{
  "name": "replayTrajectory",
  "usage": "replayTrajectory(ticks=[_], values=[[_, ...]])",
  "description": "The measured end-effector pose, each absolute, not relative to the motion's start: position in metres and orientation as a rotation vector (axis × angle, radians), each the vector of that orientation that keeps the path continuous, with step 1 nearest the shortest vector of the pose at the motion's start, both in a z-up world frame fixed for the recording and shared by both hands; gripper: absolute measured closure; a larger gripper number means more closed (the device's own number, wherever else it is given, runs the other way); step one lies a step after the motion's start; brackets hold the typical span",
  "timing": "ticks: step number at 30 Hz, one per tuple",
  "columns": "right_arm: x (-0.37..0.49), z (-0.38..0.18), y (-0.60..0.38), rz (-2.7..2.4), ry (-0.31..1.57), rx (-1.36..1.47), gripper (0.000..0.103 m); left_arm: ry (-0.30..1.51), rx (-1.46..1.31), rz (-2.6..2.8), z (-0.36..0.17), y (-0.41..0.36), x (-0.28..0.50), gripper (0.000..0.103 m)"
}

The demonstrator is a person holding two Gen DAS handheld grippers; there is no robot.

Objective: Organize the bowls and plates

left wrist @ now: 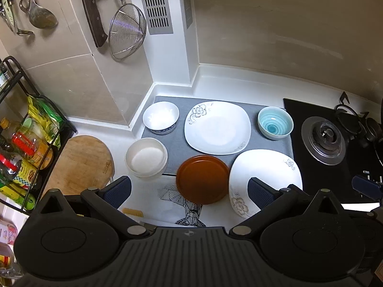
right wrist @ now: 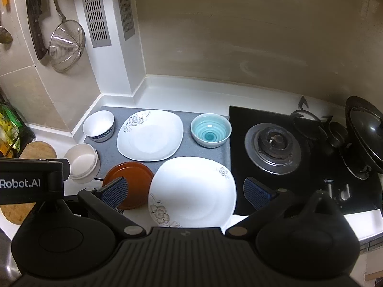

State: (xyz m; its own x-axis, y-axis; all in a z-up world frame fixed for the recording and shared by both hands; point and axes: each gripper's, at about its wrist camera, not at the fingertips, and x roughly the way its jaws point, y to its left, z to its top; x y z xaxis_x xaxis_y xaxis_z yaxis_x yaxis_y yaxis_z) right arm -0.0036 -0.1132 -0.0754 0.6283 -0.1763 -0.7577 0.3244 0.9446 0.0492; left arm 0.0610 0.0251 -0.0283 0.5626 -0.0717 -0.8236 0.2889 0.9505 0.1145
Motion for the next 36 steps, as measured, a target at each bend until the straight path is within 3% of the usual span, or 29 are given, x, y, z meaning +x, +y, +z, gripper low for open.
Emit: replayTrajectory(ticks=[11, 17, 23, 24, 26, 28, 34, 36], values=[[0.048, -0.093, -0.094, -0.315, 0.881, 0.231, 0.0, 1.011, 0.231, -0.337, -0.051, 0.052, 0.129, 0.0], [0.032, -0.159, -0.128, -0.414, 0.752, 0.178, 0.0, 1.141, 0.125, -0.502, -0.118, 0.059, 0.156, 0.001], [0.01, -0.22, -0.198, -0.327, 0.864, 0.306, 0.0, 1.241, 0.008, -0.595, -0.178, 0.048, 0.162, 0.001], [0.009, -0.228, -0.208, -0.33, 0.894, 0.327, 0.0, 1.252, 0.023, -0.579, -0.187, 0.042, 0.162, 0.002], [0.003, -0.239, -0.226, -0.243, 0.885, 0.433, 0.0, 1.273, 0.059, -0.579, -0.205, 0.029, 0.162, 0.016], [-0.003, -0.246, -0.243, -0.146, 0.841, 0.558, 0.0, 1.354, 0.054, -0.572, -0.226, 0.023, 0.168, 0.041], [-0.002, -0.269, -0.283, -0.041, 0.809, 0.7, 0.001, 1.498, -0.084, -0.572, -0.274, 0.014, 0.176, 0.045], [-0.003, -0.282, -0.297, -0.034, 0.816, 0.794, 0.002, 1.469, -0.093, -0.569, -0.281, 0.007, 0.171, 0.052]])
